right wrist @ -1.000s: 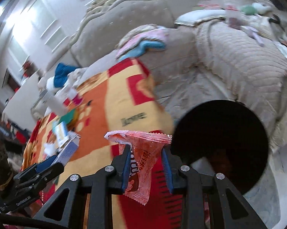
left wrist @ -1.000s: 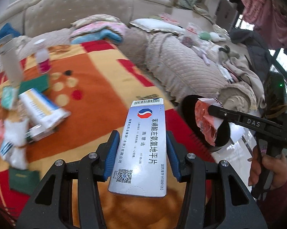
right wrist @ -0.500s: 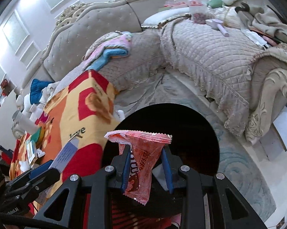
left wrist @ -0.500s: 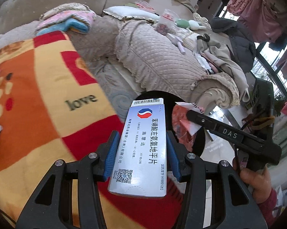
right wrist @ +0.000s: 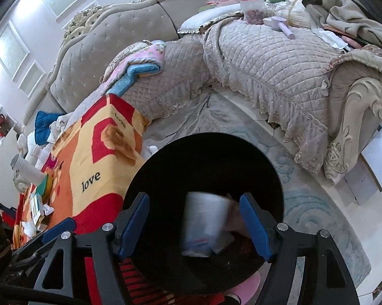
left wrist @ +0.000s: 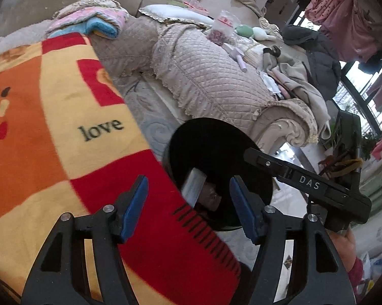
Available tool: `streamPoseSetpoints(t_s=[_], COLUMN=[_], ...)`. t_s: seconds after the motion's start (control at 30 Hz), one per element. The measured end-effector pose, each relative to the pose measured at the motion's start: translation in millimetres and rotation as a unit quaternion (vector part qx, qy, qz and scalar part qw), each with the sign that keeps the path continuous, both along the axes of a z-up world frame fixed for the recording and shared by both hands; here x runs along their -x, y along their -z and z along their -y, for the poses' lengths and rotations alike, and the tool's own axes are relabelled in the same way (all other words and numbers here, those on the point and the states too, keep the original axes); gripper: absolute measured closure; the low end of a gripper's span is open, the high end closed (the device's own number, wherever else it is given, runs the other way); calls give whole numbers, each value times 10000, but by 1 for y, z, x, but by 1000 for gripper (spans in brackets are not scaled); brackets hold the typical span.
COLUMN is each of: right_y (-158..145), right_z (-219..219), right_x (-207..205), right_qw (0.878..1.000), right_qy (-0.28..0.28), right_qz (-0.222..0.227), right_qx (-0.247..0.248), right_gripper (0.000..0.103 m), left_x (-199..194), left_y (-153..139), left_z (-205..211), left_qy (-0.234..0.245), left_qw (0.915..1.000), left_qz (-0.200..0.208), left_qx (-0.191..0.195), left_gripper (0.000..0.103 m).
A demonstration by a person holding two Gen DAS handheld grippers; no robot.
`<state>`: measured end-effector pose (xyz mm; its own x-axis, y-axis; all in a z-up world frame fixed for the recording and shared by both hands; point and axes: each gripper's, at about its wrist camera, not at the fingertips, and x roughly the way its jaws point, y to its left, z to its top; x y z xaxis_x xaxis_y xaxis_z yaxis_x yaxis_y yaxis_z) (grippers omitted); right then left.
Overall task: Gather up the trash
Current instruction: 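Carry both items over the black bin and release them, then return both tools to the items on the blanket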
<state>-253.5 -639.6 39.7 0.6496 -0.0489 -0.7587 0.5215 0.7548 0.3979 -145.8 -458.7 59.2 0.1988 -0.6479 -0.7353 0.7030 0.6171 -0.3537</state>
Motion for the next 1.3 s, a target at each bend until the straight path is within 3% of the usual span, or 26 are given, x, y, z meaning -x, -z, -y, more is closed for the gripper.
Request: streamPoseSetpoints(t_s=[0.43, 0.63, 1.1, 1.3], right_y=[-16, -19, -21, -26], right_z=[-46, -81, -168, -200], right_x=[-18, -34, -71, -86], right_qw=[9987, 9960, 9819, 9747], right_qy=[-492, -886, -1882, -2220], right_qz=[52, 21, -78, -81], right_qx=[110, 145, 217, 245], right_gripper=[32, 32, 31, 31], left_x=[-2, -10, -75, -82], left_y=[-2, 2, 30, 41], left_z=[-52, -89, -218, -260], left_qy=[-502, -772, -2030, -2138], left_qw=[9952, 9922, 9767, 9748], left_qz=[640, 706, 160, -208], left_qx=[-541, -672, -671, -594], left_gripper=[38, 38, 38, 38])
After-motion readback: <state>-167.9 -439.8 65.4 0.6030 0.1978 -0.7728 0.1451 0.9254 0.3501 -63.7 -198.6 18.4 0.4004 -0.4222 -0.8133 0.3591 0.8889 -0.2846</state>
